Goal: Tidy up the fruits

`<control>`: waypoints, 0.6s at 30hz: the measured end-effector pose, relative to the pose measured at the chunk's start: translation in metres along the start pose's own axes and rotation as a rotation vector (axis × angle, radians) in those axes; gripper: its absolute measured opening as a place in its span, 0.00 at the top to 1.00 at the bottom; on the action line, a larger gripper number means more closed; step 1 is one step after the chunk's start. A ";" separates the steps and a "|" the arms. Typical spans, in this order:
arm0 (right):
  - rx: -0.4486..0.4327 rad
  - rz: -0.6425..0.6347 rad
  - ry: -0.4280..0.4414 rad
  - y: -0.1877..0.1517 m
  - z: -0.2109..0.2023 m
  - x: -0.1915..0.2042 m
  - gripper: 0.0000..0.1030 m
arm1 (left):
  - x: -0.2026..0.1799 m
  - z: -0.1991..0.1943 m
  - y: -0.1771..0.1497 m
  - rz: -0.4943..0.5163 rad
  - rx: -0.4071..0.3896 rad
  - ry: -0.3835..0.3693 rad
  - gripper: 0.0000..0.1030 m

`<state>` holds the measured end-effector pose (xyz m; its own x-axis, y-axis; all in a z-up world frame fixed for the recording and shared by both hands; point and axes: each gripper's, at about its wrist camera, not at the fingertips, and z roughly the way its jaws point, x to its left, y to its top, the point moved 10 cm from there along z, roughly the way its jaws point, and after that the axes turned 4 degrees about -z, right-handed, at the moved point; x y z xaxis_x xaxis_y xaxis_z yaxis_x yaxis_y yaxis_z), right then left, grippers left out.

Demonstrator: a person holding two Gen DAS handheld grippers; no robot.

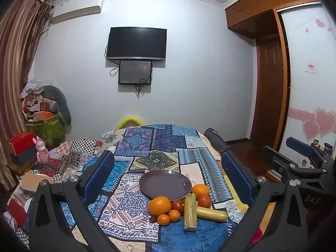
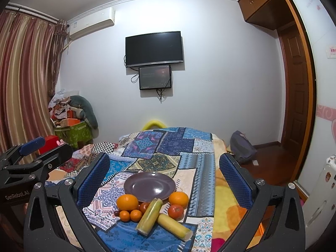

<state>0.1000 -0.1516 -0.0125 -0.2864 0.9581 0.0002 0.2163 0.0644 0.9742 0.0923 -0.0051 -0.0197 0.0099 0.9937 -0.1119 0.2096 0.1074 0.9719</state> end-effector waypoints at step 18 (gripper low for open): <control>-0.008 0.008 -0.004 0.001 -0.002 -0.001 0.00 | 0.000 0.000 0.001 0.001 0.000 0.000 0.00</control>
<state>0.0984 -0.1533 -0.0114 -0.2806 0.9598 0.0071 0.2113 0.0546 0.9759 0.0927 -0.0050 -0.0188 0.0102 0.9938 -0.1111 0.2099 0.1065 0.9719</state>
